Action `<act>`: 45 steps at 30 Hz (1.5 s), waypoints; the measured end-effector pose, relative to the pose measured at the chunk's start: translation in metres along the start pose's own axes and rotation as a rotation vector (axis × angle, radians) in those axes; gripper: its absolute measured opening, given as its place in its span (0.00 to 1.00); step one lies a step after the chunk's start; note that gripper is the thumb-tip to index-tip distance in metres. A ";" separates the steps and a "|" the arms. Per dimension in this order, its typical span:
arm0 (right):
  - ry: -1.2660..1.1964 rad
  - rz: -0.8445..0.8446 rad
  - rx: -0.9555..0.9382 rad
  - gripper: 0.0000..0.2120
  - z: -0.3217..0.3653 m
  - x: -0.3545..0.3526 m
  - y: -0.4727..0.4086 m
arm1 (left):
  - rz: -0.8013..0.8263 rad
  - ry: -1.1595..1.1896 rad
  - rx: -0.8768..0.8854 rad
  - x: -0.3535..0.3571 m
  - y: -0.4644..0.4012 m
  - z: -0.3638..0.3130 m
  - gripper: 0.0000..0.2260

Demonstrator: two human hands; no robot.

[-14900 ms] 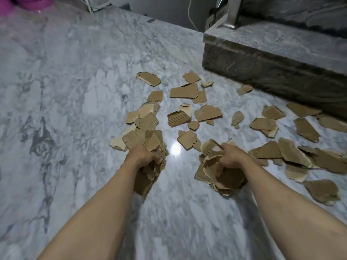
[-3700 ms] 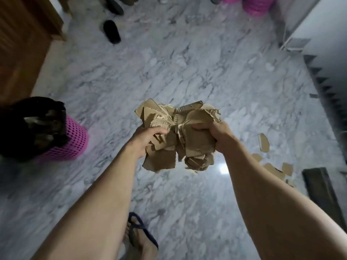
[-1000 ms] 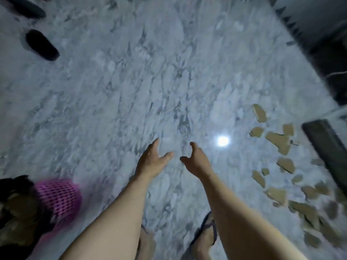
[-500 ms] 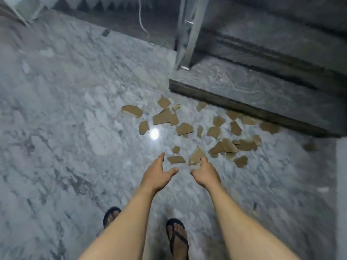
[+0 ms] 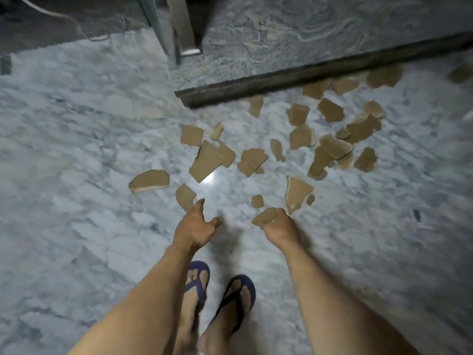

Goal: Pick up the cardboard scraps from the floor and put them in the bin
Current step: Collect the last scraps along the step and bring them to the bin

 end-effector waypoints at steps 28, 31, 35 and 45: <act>-1.059 -0.976 0.209 0.16 -0.052 0.120 -0.141 | -0.367 -0.061 0.253 -0.006 -0.206 0.145 0.09; -1.206 -0.835 0.049 0.17 -0.026 0.093 -0.124 | -0.307 -0.141 0.238 -0.047 -0.210 0.134 0.07; -1.197 -0.728 -0.155 0.15 0.031 0.051 -0.080 | -0.312 -0.177 0.200 -0.085 -0.211 0.106 0.17; -0.654 -0.340 -0.266 0.25 0.081 0.112 -0.090 | -0.274 -0.537 0.055 -0.072 -0.224 0.158 0.26</act>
Point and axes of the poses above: each hand's wrist, its own y-axis away from the middle knuckle, its own x-axis out of the palm, z = x × y, the point moved 6 cm from there along -y, towards the middle knuckle, and after that the axes turned 7 degrees about -y, right-handed, at the moved point
